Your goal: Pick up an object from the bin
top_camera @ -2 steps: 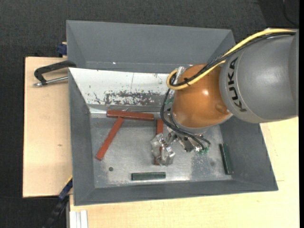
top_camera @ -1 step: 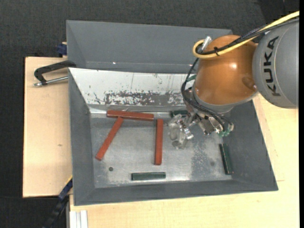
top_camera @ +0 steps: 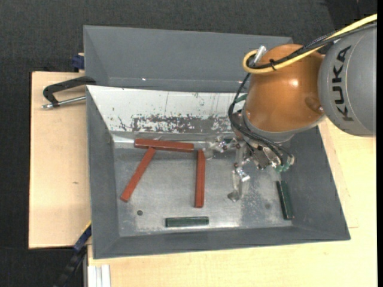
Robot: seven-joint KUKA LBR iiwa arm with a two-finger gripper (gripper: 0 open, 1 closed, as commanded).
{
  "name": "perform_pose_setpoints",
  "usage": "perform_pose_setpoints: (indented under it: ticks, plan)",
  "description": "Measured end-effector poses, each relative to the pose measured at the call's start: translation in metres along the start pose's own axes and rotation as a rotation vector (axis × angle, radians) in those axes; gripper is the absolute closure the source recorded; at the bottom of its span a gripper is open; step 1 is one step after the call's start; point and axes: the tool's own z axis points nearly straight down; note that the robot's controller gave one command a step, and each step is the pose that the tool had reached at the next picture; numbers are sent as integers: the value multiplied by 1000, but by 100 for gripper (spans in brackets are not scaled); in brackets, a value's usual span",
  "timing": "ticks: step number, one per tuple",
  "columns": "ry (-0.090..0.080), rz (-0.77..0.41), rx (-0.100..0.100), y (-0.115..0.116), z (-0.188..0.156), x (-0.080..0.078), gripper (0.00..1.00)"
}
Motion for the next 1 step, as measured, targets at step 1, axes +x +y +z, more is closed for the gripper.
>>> perform_pose_setpoints:
  ticks: [1]
  plan:
    - [0, 0, 0, 0, 0, 0, 0]
